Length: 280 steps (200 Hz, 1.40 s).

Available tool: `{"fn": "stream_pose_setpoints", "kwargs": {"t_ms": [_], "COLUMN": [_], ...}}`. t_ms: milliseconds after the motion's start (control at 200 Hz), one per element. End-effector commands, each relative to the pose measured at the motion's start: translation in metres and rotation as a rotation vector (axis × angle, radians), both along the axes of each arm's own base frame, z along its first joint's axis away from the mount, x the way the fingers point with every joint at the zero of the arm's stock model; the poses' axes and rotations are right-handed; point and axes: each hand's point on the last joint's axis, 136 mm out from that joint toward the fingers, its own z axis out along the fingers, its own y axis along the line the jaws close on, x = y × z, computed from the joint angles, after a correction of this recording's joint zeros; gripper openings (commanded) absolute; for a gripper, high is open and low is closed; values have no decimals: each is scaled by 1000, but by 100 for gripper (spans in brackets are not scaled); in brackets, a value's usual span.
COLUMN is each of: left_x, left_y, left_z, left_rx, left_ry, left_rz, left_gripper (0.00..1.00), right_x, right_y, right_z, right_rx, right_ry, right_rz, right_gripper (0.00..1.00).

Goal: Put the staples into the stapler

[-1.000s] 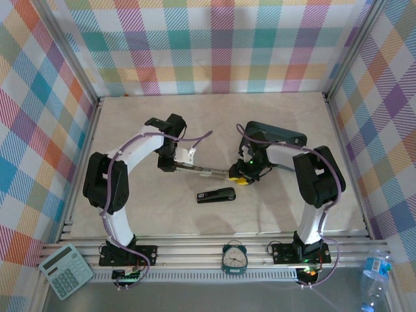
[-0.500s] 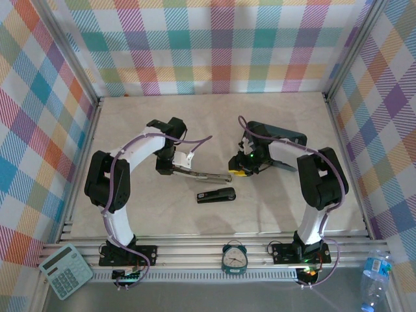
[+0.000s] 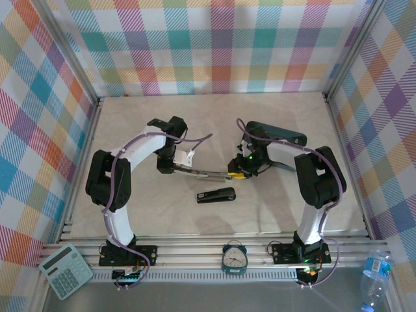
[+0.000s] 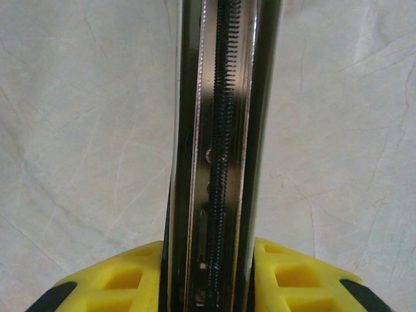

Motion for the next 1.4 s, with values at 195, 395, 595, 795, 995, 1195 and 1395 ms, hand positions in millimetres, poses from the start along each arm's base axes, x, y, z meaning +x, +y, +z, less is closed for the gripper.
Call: {"fn": "stream_pose_setpoints", "kwargs": {"t_ms": [195, 395, 595, 795, 995, 1195, 1395], "left_x": [0, 1, 0, 0, 13, 18, 22], "left_y": [-13, -36, -69, -107, -144, -180, -206], "left_z": [12, 31, 52, 65, 77, 81, 69], "left_rx": [-37, -114, -192, -291, -413, -507, -540], "left_ry": [10, 6, 23, 38, 15, 21, 22], "left_rz": [15, 40, 54, 74, 137, 191, 230], "left_gripper": [29, 30, 31, 29, 23, 23, 22], "right_x": [-7, -10, -14, -13, -13, -14, -16], "right_y": [-2, 4, 9, 15, 16, 19, 20], "right_z": [-22, -28, -31, -29, -26, -27, -27], "right_rx": [-40, -59, -50, -13, -1, 29, 43], "right_ry": [45, 51, 52, 51, 41, 50, 46], "right_rz": [2, 23, 27, 24, 13, 3, -4], "right_gripper": [30, 29, 29, 28, 27, 26, 26]}}
